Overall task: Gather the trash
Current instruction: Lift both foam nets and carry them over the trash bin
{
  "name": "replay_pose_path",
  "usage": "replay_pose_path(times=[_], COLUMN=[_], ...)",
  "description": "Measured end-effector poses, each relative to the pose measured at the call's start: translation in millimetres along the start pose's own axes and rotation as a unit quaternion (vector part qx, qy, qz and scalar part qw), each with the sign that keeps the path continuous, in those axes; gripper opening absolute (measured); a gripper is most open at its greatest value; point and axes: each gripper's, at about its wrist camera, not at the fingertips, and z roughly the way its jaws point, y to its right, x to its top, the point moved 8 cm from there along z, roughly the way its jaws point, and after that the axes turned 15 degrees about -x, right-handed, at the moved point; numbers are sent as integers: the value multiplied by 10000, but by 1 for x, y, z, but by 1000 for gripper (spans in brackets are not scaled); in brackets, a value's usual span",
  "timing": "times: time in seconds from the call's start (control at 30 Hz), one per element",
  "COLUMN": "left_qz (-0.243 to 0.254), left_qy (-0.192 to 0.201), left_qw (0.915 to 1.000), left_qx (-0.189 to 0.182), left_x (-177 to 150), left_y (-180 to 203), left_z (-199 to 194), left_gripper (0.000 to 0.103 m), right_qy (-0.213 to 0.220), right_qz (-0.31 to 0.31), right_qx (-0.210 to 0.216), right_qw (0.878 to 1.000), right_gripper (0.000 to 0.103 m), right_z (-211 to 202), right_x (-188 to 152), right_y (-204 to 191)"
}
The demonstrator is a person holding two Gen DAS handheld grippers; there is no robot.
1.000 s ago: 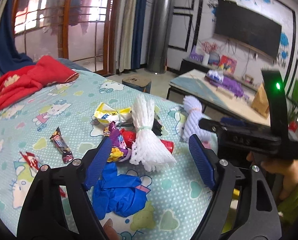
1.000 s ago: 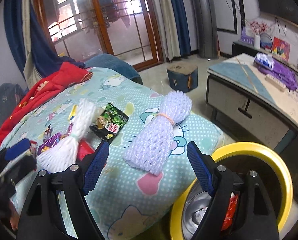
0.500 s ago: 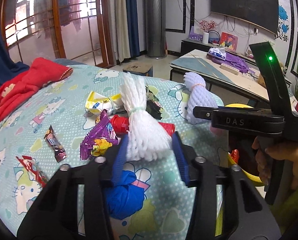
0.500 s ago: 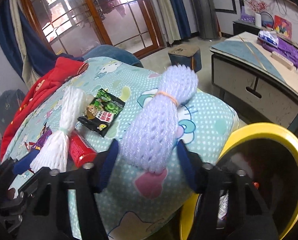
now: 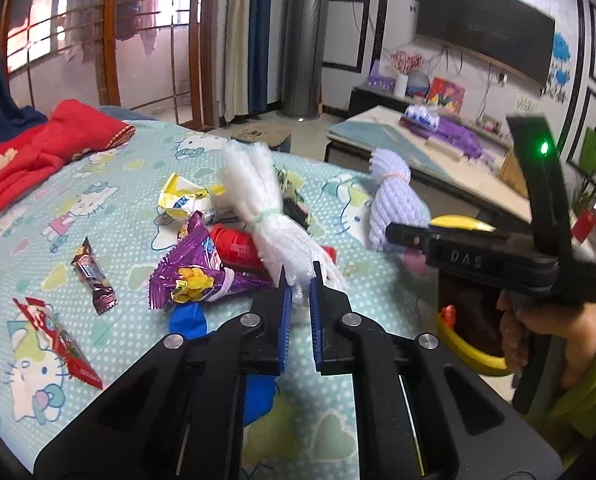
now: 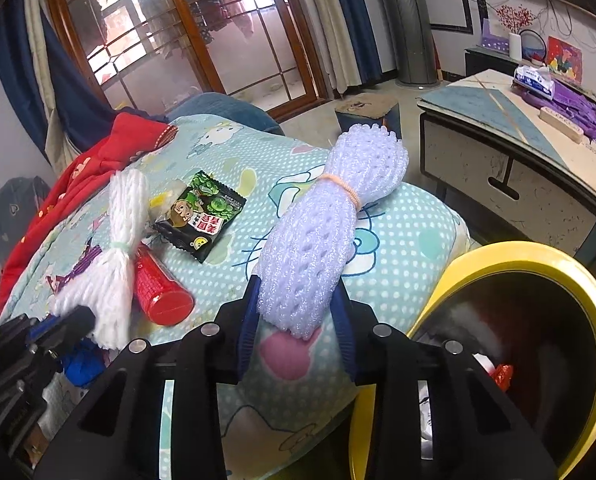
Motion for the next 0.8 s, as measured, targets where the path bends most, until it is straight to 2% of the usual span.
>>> replay_pose_path(times=[0.3, 0.8], left_qz=[-133, 134], left_qy=[506, 802], left_qw=[9983, 9953], left_qx=[-252, -521], left_x=[18, 33], left_y=[5, 36], left_z=[-25, -43], left_gripper=[4, 4], right_qy=[309, 728], right_qz=[-140, -505], right_qx=[-44, 48], right_qw=[9994, 9961], right_gripper=[32, 32], right_z=[-25, -84], right_x=[7, 7], right_y=[-1, 5])
